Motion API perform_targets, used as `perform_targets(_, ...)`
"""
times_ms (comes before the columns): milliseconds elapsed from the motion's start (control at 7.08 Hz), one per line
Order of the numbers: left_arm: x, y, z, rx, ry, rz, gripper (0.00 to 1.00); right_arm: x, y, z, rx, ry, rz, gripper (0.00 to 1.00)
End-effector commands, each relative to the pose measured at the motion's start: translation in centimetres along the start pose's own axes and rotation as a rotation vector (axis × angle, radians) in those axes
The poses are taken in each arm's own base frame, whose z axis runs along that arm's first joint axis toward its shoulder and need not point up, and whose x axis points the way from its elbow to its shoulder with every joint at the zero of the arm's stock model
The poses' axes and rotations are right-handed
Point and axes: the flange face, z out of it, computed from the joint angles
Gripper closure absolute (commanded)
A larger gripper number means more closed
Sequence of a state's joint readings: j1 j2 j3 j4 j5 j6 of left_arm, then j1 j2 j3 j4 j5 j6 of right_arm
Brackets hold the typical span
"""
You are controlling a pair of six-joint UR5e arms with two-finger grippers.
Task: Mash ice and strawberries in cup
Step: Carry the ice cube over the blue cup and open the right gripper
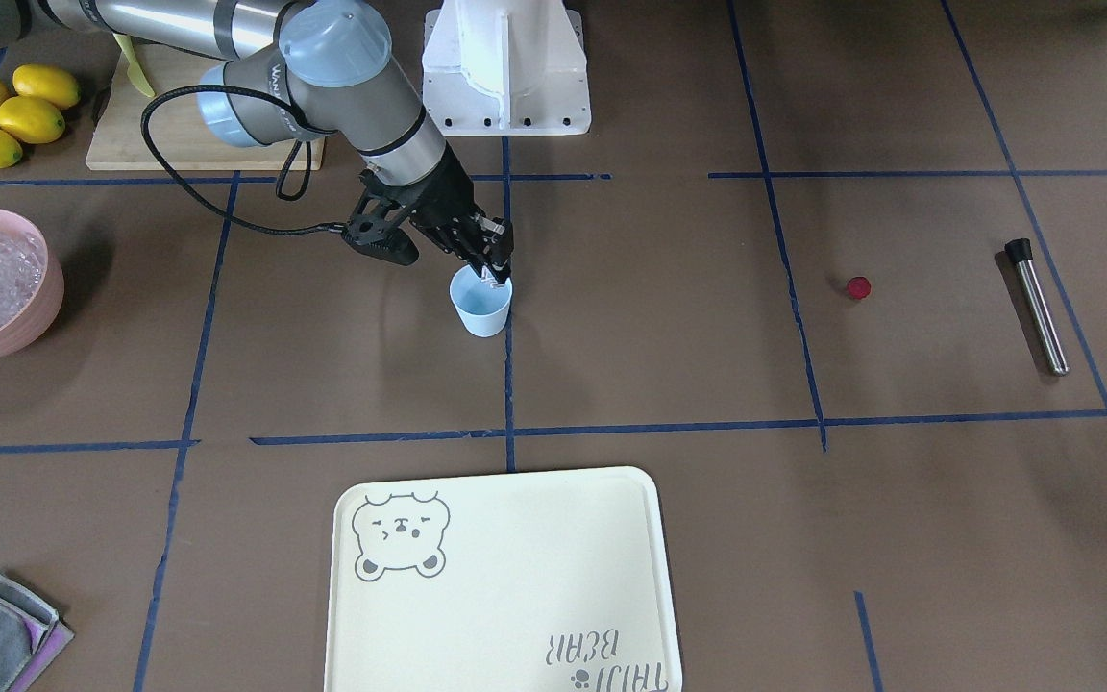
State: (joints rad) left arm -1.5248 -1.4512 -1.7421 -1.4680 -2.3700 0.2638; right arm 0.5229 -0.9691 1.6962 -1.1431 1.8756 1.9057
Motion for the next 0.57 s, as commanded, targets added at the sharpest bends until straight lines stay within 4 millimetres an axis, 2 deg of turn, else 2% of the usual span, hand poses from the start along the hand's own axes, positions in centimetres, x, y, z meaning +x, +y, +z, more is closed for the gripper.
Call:
perform_targets(0,0.0,0.0,0.0,0.000,0.000,0.000,0.00,0.5,-0.3,0.1,0.004,0.007,0.003,0.18)
perform_targets(141,0.0,0.0,0.0,0.000,0.000,0.000,0.00,0.5,-0.4,0.0,0.006,0.009,0.003,0.18)
perform_targets(283,0.0,0.0,0.0,0.000,0.000,0.000,0.00,0.3,-1.4,-0.9,0.011,0.003,0.009,0.18)
perform_targets(424,0.0,0.0,0.0,0.000,0.000,0.000,0.00,1.8,-3.4,-4.5,0.013,0.023,0.033,0.18)
